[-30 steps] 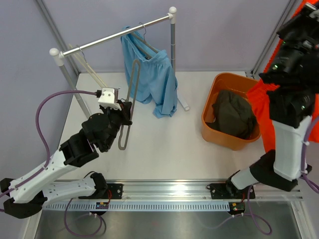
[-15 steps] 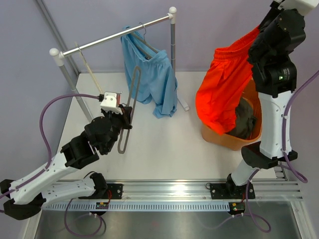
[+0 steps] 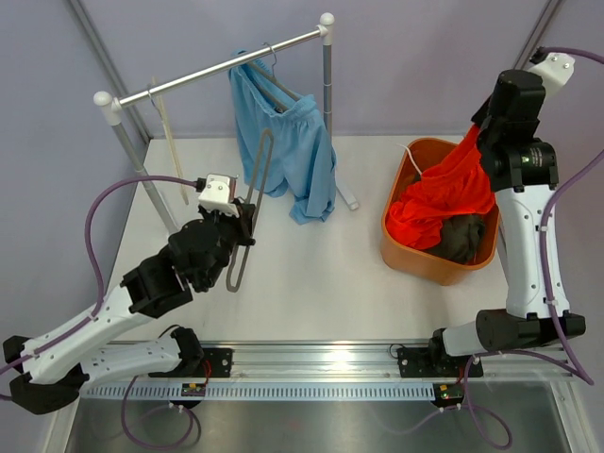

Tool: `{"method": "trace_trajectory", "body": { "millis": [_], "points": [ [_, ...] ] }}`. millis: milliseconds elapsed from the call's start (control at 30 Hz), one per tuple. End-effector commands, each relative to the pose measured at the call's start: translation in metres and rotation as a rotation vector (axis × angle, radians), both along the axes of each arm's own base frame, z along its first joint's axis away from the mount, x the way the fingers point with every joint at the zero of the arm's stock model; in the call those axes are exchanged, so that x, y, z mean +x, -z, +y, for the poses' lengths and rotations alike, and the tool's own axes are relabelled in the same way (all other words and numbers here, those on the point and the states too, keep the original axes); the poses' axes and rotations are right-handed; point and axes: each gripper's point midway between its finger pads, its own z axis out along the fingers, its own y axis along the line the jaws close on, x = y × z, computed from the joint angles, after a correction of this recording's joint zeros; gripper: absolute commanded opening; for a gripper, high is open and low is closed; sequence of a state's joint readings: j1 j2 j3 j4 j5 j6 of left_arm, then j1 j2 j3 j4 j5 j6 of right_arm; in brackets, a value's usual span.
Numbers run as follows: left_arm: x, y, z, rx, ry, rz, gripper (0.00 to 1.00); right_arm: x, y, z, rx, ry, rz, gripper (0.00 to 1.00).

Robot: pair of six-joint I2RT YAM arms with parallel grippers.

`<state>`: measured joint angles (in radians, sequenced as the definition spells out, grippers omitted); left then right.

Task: Remove the shorts from the hanger

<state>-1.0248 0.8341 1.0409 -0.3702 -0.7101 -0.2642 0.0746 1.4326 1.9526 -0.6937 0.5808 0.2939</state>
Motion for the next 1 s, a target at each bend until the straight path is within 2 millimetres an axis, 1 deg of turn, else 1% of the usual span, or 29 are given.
{"method": "trace_trajectory", "body": {
  "millis": [0, 33, 67, 133, 167, 233, 267, 333, 367, 467, 500, 533, 600, 633, 667, 700, 733, 767, 867, 933, 967],
  "points": [
    [-0.001, -0.021, -0.003, -0.069, 0.006, -0.018, 0.00, -0.002, 0.003, 0.019, 0.100, -0.090, -0.058, 0.00],
    [-0.002, -0.024, -0.003, -0.077, 0.005, -0.017, 0.00, -0.001, 0.011, 0.021, 0.107, -0.098, -0.038, 0.04],
    [-0.002, -0.022, -0.001, -0.065, -0.004, -0.007, 0.00, 0.000, 0.024, 0.022, 0.115, -0.103, -0.011, 0.09],
    [-0.002, -0.022, 0.001, -0.056, -0.012, 0.004, 0.00, 0.000, 0.038, 0.024, 0.125, -0.107, 0.016, 0.18],
    [-0.002, -0.026, 0.001, -0.065, -0.018, 0.008, 0.00, -0.002, 0.053, 0.025, 0.138, -0.105, 0.042, 0.22],
    [-0.004, -0.023, 0.004, -0.060, -0.023, 0.034, 0.00, -0.004, 0.064, 0.029, 0.148, -0.125, 0.055, 0.26],
    [-0.006, -0.023, 0.009, -0.054, -0.029, 0.043, 0.00, -0.010, 0.076, 0.030, 0.159, -0.129, 0.071, 0.32],
    [-0.009, -0.021, 0.012, -0.058, -0.037, 0.056, 0.00, -0.015, 0.080, 0.033, 0.171, -0.141, 0.055, 0.35],
    [-0.011, -0.019, 0.014, -0.060, -0.034, 0.064, 0.00, -0.023, 0.086, 0.032, 0.177, -0.141, 0.057, 0.43],
    [-0.012, -0.011, 0.017, -0.043, -0.042, 0.088, 0.00, -0.031, 0.095, 0.035, 0.183, -0.156, 0.069, 0.62],
    [-0.013, -0.010, 0.017, -0.036, -0.042, 0.092, 0.00, -0.032, 0.096, 0.037, 0.184, -0.168, 0.073, 0.68],
    [-0.012, -0.008, 0.015, -0.028, -0.039, 0.099, 0.00, -0.033, 0.097, 0.040, 0.189, -0.187, 0.077, 0.71],
    [-0.013, -0.002, 0.015, -0.005, -0.041, 0.127, 0.00, -0.041, 0.091, 0.043, 0.199, -0.205, 0.057, 0.74],
    [-0.012, -0.006, 0.014, -0.020, -0.056, 0.139, 0.00, -0.044, 0.087, 0.047, 0.205, -0.232, 0.044, 0.75],
    [-0.014, 0.001, 0.022, 0.025, -0.085, 0.169, 0.00, -0.049, 0.081, 0.049, 0.207, -0.246, 0.024, 0.76],
    [-0.014, 0.002, 0.026, 0.037, -0.111, 0.184, 0.00, -0.052, 0.078, 0.050, 0.209, -0.256, 0.017, 0.77],
    [-0.012, -0.002, 0.027, 0.009, -0.146, 0.203, 0.00, -0.056, 0.077, 0.054, 0.214, -0.275, 0.021, 0.78],
    [-0.014, 0.003, 0.041, 0.049, -0.200, 0.218, 0.00, -0.060, 0.073, 0.055, 0.213, -0.285, 0.011, 0.78],
    [-0.017, 0.003, 0.048, 0.026, -0.218, 0.216, 0.00, -0.070, 0.073, 0.061, 0.219, -0.322, 0.010, 0.80],
    [-0.015, 0.002, 0.050, 0.034, -0.221, 0.209, 0.00, -0.072, 0.075, 0.066, 0.229, -0.354, 0.016, 0.81],
    [-0.011, -0.003, 0.050, 0.045, -0.236, 0.212, 0.00, -0.075, 0.075, 0.068, 0.233, -0.366, 0.015, 0.82]
  ]
}}
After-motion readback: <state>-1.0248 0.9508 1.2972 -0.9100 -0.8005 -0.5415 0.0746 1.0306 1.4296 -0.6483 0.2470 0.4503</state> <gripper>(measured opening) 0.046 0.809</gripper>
